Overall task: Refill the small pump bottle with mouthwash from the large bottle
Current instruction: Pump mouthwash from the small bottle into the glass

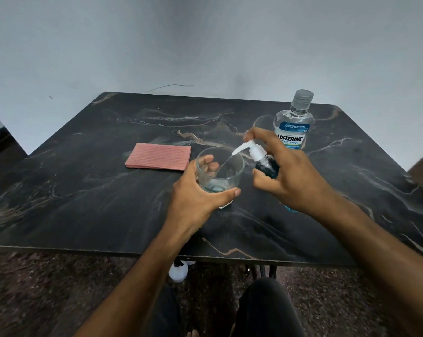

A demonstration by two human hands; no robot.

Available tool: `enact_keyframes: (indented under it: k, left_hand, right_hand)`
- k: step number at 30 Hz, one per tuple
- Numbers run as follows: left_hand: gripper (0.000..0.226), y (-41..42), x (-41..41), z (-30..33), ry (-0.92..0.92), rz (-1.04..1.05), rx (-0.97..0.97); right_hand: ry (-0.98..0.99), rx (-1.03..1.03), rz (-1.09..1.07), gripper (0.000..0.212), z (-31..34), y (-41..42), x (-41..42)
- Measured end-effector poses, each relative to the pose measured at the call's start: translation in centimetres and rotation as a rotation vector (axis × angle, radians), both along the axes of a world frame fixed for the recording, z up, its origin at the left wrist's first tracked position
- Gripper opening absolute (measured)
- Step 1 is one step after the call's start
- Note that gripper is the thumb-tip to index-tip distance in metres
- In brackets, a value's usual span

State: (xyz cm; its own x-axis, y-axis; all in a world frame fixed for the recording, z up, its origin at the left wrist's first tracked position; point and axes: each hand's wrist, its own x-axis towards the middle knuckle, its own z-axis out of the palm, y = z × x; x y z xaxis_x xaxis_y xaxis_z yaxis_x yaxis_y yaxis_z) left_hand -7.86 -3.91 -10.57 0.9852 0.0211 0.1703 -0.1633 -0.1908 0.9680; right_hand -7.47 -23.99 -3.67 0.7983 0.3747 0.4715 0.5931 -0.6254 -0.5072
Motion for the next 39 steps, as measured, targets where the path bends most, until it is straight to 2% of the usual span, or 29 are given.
enact_keyframes:
  k: [9, 14, 39]
  left_hand:
    - [0.085, 0.1, -0.1, 0.1, -0.005, 0.001, 0.001]
    - [0.084, 0.2, -0.1, 0.4, 0.004, -0.004, 0.018]
    - [0.081, 0.2, 2.6, 1.4, 0.013, 0.048, 0.049]
  right_hand:
    - [-0.016, 0.042, 0.035, 0.075, 0.1, -0.3, -0.2]
    - [0.037, 0.099, 0.044, 0.082, -0.3, -0.2, -0.5]
    - [0.170, 0.226, -0.024, 0.073, -1.1, -0.1, -0.3]
